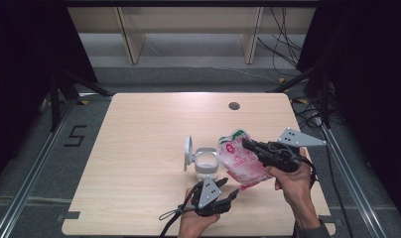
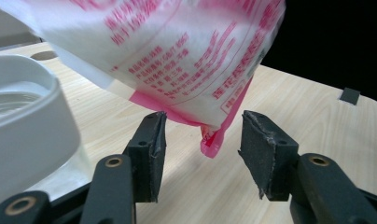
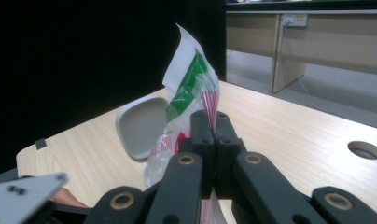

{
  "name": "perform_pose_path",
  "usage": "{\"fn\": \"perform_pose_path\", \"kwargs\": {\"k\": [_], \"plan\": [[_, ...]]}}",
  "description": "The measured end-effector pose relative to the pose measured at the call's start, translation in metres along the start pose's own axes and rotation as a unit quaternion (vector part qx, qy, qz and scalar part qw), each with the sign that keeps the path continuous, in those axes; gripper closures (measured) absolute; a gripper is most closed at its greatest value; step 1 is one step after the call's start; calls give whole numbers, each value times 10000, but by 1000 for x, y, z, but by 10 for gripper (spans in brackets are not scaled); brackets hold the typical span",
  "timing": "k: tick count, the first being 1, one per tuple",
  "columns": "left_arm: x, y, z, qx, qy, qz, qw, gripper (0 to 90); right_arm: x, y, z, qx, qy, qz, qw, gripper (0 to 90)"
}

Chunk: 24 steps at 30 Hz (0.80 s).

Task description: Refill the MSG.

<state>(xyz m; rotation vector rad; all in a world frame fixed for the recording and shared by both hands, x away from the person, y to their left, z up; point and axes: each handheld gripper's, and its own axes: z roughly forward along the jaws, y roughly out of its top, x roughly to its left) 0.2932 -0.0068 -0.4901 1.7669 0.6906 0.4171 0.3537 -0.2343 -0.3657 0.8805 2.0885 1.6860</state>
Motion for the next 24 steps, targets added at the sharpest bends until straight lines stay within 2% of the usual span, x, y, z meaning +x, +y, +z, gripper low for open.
{"fn": "perform_pose_path", "kwargs": {"k": [1, 2, 3, 4, 5, 6, 7, 10, 11, 12, 13, 15, 16, 17, 18, 19, 21, 22, 23, 24], "plan": [[0, 0, -1, -22, -25, -35, 10000, 487, 0, -2, -1, 34, -27, 129, 9999, 900], [1, 1, -4, 4, -17, -18, 10000, 484, -3, -2, 0, -32, -62, -25, 10000, 900], [1, 1, -6, 49, 1, 34, 10000, 483, -2, -4, -1, 8, -8, 162, 9999, 900], [2, 0, -8, 38, -13, -8, 10000, 481, -4, -4, -1, -19, -37, 82, 10000, 900], [3, 0, -10, 73, -13, -27, 10000, 480, -5, -6, -3, 23, -50, 142, 9999, 900], [4, -2, -11, 1, -8, -74, 10000, 480, -8, -7, -3, -11, -28, 63, 10000, 900], [6, -2, -13, 40, 36, -69, 10000, 478, -7, -9, -4, 37, -72, 186, 9998, 900], [11, -5, -17, 59, 89, -111, 9999, 477, -11, -14, -4, 75, -99, 185, 9998, 900], [12, -6, -17, 24, 89, -150, 9998, 477, -11, -16, -5, 151, -89, 260, 9995, 900], [13, -5, -19, 91, 123, -100, 9998, 477, -13, -18, -5, 155, -152, 224, 9995, 900], [15, -6, -20, 68, 130, -81, 9999, 477, -14, -20, -6, 199, -165, 325, 9991, 900], [16, -6, -23, 48, 175, -136, 9997, 477, -18, -21, -9, 158, -219, 238, 9994, 900], [18, -6, -24, 2, 212, -159, 9996, 477, -17, -20, -10, 216, -294, 283, 9989, 900], [18, -6, -26, 42, 246, -139, 9996, 477, -19, -20, -12, 221, -422, 36, 9989, 900], [21, -7, -26, -16, 217, -92, 9997, 477, -19, -19, -14, 282, -450, 78, 9986, 900], [22, -7, -29, 40, 271, -148, 9995, 477, -17, -20, -15, 284, -485, 127, 9983, 900], [24, -8, -30, -31, 276, -180, 9995, 477, -19, -20, -18, 332, -571, -14, 9978, 900], [25, -8, -32, 10, 317, -187, 9993, 477, -18, -20, -18, 341, -603, 59, 9976, 900], [25, -8, -33, 1, 316, -188, 9993, 477, -18, -20, -20, 417, -720, -12, 9965, 900], [26, -8, -33, 7, 320, -201, 9993, 477, -20, -20, -21, 428, -739, -171, 9962, 900]]}}
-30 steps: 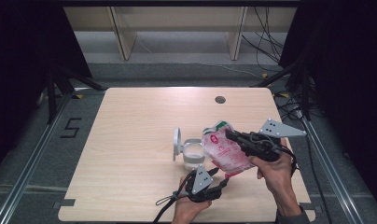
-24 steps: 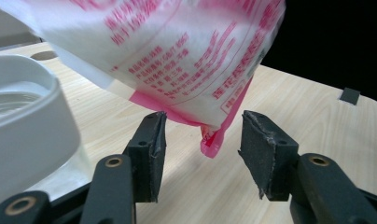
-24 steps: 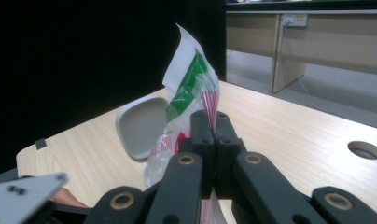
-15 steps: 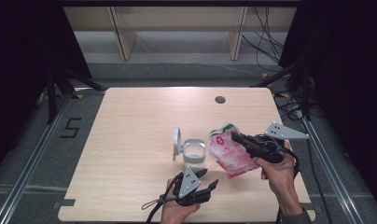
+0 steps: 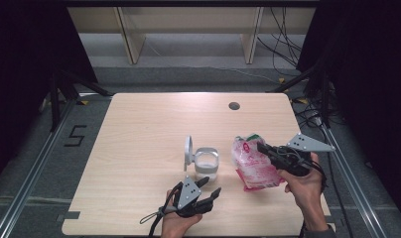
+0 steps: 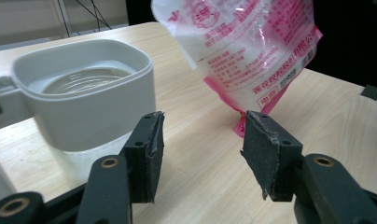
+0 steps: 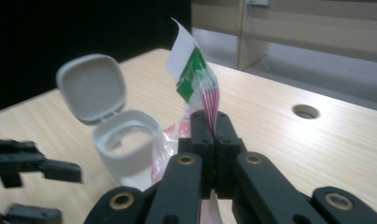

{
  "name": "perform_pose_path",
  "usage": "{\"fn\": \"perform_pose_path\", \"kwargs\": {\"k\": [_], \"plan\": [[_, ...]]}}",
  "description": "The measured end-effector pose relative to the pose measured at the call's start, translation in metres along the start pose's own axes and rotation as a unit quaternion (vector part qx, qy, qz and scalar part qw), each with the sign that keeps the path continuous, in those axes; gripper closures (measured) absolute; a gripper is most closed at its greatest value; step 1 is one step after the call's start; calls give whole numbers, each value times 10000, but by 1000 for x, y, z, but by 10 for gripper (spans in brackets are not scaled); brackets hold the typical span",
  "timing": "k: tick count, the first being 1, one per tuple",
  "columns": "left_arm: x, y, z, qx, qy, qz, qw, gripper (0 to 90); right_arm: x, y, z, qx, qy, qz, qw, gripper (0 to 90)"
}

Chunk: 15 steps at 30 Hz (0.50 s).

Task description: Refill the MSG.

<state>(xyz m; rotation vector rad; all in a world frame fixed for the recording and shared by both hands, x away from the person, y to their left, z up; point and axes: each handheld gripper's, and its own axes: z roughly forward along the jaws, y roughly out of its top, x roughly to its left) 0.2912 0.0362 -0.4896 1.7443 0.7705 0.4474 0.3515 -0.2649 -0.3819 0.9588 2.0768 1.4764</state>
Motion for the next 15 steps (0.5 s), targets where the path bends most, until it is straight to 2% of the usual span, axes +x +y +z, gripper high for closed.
{"fn": "perform_pose_path", "kwargs": {"k": [1, 2, 3, 5, 7, 9, 11, 13, 14, 15], "plan": [[1, 0, 0, -11, -25, 46, 10000, 477, 0, 0, -1, -19, -120, -58, 9999, 900], [3, 0, 0, -8, -33, 115, 9999, 478, -1, 0, -2, -18, -144, -170, 9998, 900], [3, 0, 0, 7, -45, 111, 9999, 478, -1, -1, -2, 19, -163, -112, 9998, 900], [1, 0, 0, 1, -9, -21, 10000, 477, -2, -2, -4, 65, -380, -126, 9992, 900], [3, 0, 0, -25, -36, 94, 9999, 477, -7, -3, -7, 142, -503, -250, 9983, 900], [3, 0, 0, -7, 2, -15, 10000, 478, -10, -5, -9, 247, -513, -144, 9983, 900], [5, 0, -1, -12, 15, -21, 10000, 481, -14, -8, -8, 281, -628, -210, 9974, 900], [7, 0, -3, -3, 48, -17, 10000, 482, -13, -11, -8, 433, -716, -94, 9965, 900], [9, 0, -4, -29, 35, 52, 10000, 481, -16, -12, -6, 434, -803, -218, 9956, 900], [8, 0, -4, -49, 45, -58, 10000, 482, -17, -13, -5, 552, -850, -271, 9945, 900]]}}
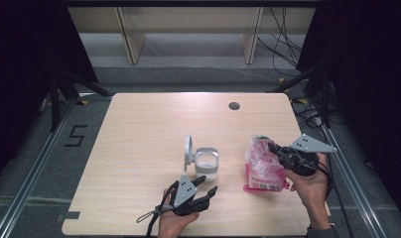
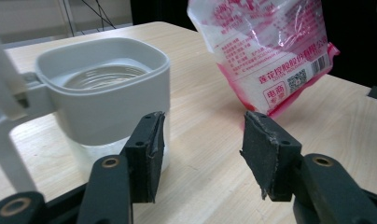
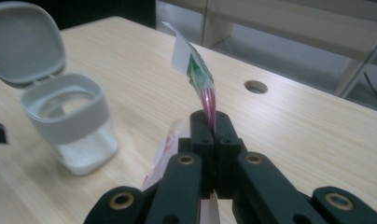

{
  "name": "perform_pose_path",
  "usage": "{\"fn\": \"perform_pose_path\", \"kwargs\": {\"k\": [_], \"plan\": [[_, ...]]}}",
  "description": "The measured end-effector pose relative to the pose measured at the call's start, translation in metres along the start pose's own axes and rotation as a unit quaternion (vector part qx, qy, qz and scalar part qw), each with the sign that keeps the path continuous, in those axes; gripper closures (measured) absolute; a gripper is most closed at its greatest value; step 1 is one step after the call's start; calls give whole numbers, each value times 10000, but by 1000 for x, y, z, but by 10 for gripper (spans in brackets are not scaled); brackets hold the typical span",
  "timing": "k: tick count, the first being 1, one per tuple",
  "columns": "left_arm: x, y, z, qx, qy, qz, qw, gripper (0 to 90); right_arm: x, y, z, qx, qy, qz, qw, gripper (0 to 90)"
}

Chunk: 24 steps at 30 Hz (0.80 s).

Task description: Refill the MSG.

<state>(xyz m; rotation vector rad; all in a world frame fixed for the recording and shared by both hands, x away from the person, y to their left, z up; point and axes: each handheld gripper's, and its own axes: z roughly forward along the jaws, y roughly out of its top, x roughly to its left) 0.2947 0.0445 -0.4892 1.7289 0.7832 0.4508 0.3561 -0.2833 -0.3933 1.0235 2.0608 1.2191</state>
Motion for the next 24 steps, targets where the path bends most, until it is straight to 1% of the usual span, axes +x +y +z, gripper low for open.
{"fn": "perform_pose_path", "kwargs": {"k": [1, 2, 3, 4, 5, 6, 7, 9, 10, 11, 12, 13, 14, 16, 17, 18, 20, 22, 24], "plan": [[1, 0, 0, -10, 10, -9, 10000, 481, 0, -1, 1, 8, -43, -14, 10000, 900], [1, 0, -1, -10, 43, -15, 10000, 481, 0, -2, 2, 86, -94, -87, 9999, 900], [1, 0, -1, 22, 30, 2, 10000, 482, -1, -2, 4, 87, -174, -155, 9997, 900], [1, 0, -1, 23, 41, -6, 10000, 481, -2, -3, 5, 46, -212, -155, 9996, 900], [1, 0, -1, 17, 40, -11, 10000, 481, -3, -4, 5, 80, -246, -230, 9994, 900], [1, 0, -1, 18, 23, -12, 10000, 481, -3, -5, 6, 123, -266, -110, 9995, 900], [2, 0, -1, 22, 29, -13, 10000, 481, -6, -6, 6, 164, -326, -193, 9991, 900], [3, -1, -1, 13, 42, 2, 10000, 481, -6, -9, 6, 169, -369, -73, 9991, 900], [3, -1, -2, 18, 28, -12, 10000, 481, -8, -9, 6, 177, -379, -79, 9991, 900], [4, -1, -2, 40, 49, -18, 10000, 481, -7, -10, 7, 184, -381, -16, 9991, 900], [5, -1, -3, 24, 59, -29, 10000, 481, -10, -10, 8, 169, -397, -168, 9989, 900], [5, -1, -3, 32, 73, -32, 10000, 480, -10, -11, 8, 201, -443, -180, 9987, 900], [6, -1, -3, 19, 83, -52, 10000, 480, -7, -11, 8, 303, -422, -48, 9986, 900], [6, -1, -4, 32, 68, -46, 10000, 478, -7, -13, 11, 289, -510, -153, 9982, 900], [7, -1, -4, -13, 44, -64, 10000, 477, -8, -13, 12, 367, -508, -209, 9978, 900], [7, -1, -4, -8, 46, -59, 10000, 477, -8, -15, 13, 417, -501, -134, 9978, 900], [7, -1, -4, -18, 45, -68, 10000, 475, -10, -16, 16, 417, -560, -237, 9973, 900], [8, -1, -4, 2, 43, -64, 10000, 470, -10, -18, 16, 448, -581, -140, 9972, 900], [8, -1, -5, 21, 14, -85, 10000, 457, -12, -20, 18, 520, -602, -184, 9967, 900]]}}
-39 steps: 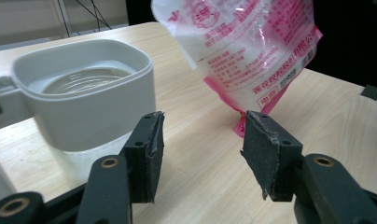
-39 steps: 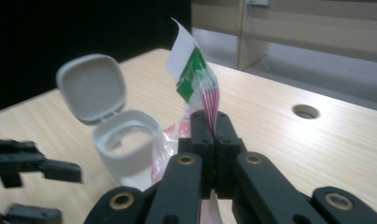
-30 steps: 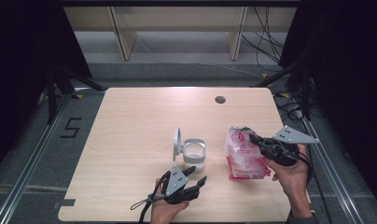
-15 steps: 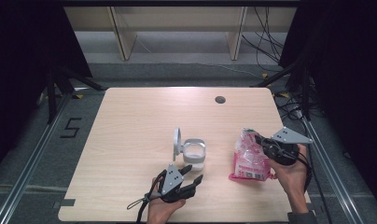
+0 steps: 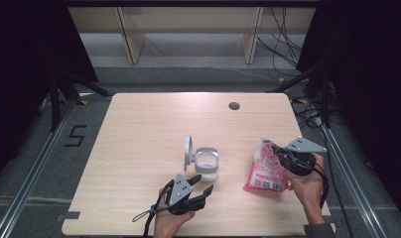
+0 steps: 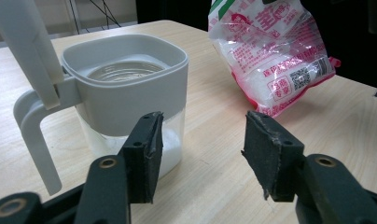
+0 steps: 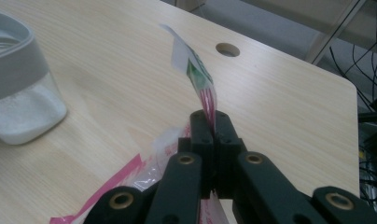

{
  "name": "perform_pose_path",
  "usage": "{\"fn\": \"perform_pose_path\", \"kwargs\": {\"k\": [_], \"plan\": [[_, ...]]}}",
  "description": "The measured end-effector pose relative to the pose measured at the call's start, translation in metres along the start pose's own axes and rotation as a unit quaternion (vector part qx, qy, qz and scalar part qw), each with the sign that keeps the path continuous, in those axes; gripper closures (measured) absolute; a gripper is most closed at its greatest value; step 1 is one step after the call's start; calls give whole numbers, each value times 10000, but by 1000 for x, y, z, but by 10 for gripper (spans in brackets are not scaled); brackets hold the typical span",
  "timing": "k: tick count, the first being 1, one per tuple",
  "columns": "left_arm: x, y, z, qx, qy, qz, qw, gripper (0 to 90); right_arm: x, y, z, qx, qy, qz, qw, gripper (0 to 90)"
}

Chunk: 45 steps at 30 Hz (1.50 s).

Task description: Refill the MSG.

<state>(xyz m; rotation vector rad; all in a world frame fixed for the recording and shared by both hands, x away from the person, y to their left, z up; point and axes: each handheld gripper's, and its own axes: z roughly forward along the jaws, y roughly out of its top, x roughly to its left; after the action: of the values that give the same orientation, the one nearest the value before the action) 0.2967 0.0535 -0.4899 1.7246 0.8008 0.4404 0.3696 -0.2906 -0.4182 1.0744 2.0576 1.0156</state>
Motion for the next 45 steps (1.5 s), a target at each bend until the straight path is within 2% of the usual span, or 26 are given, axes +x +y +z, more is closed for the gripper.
{"fn": "perform_pose_path", "kwargs": {"k": [6, 7, 8, 9, 11, 12, 14, 18, 20, 24, 27, 29, 30, 31, 34, 35, 36, 37, 39, 40, 42, 43, 44, 45], "plan": [[2, 0, 0, 70, -14, 107, 9999, 453, -5, -8, 6, 88, -77, 94, 9999, 900], [1, -1, 0, 79, 13, 18, 10000, 449, -6, -9, 7, 127, -56, 123, 9998, 900], [1, -1, 0, 77, 26, 9, 10000, 447, -4, -10, 7, 196, -31, 257, 9995, 900], [2, 0, -1, 68, 44, 4, 10000, 446, -7, -11, 8, 145, -52, 157, 9998, 900], [3, -1, -1, 31, 28, -10, 10000, 446, -7, -13, 9, 271, -38, 210, 9994, 900], [3, -1, -1, 21, 40, -12, 10000, 446, -8, -14, 11, 210, -75, 160, 9996, 899], [5, -1, -2, 69, 43, 4, 10000, 445, -8, -15, 12, 255, -122, 148, 9995, 898], [5, 0, -3, 79, 74, -34, 9999, 433, -8, -17, 12, 347, -76, 241, 9991, 895], [6, 0, -3, 110, 78, -9, 9999, 430, -9, -18, 12, 278, -160, 222, 9992, 893], [7, 0, -4, 134, 92, 2, 9999, 427, -10, -19, 12, 309, -203, 270, 9990, 881], [9, 0, -5, 76, 75, -45, 9999, 422, -13, -22, 12, 273, -305, 277, 9988, 872], [10, 0, -5, 80, 125, -79, 9999, 419, -13, -23, 12, 339, -266, 359, 9984, 865], [10, 0, -6, 106, 138, -77, 9998, 418, -14, -23, 12, 308, -349, 330, 9984, 856], [10, 1, -7, 97, 146, -67, 9998, 418, -14, -24, 12, 344, -268, 429, 9981, 853], [11, 1, -8, 100, 156, -55, 9998, 419, -14, -24, 12, 354, -308, 436, 9979, 851], [11, 1, -8, 98, 161, -65, 9998, 419, -15, -23, 11, 322, -410, 391, 9979, 841], [12, 1, -8, 98, 159, -59, 9998, 419, -15, -23, 11, 314, -407, 410, 9978, 829], [12, 1, -8, 103, 161, -56, 9998, 418, -13, -23, 11, 328, -360, 550, 9973, 819], [12, 1, -7, 120, 162, -49, 9998, 418, -16, -23, 10, 287, -420, 495, 9975, 805], [11, 1, -7, 127, 153, -50, 9998, 418, -16, -24, 9, 312, -392, 543, 9973, 792], [11, 0, -6, 84, 123, -58, 9999, 418, -17, -24, 8, 300, -490, 580, 9967, 776], [11, 0, -6, 87, 136, -58, 9999, 418, -14, -24, 6, 351, -489, 791, 9950, 772], [12, 0, -7, 170, 157, -26, 9997, 418, -17, -25, 6, 319, -504, 636, 9962, 758], [12, 0, -7, 156, 144, -31, 9998, 418, -16, -25, 5, 334, -552, 757, 9950, 739]]}}
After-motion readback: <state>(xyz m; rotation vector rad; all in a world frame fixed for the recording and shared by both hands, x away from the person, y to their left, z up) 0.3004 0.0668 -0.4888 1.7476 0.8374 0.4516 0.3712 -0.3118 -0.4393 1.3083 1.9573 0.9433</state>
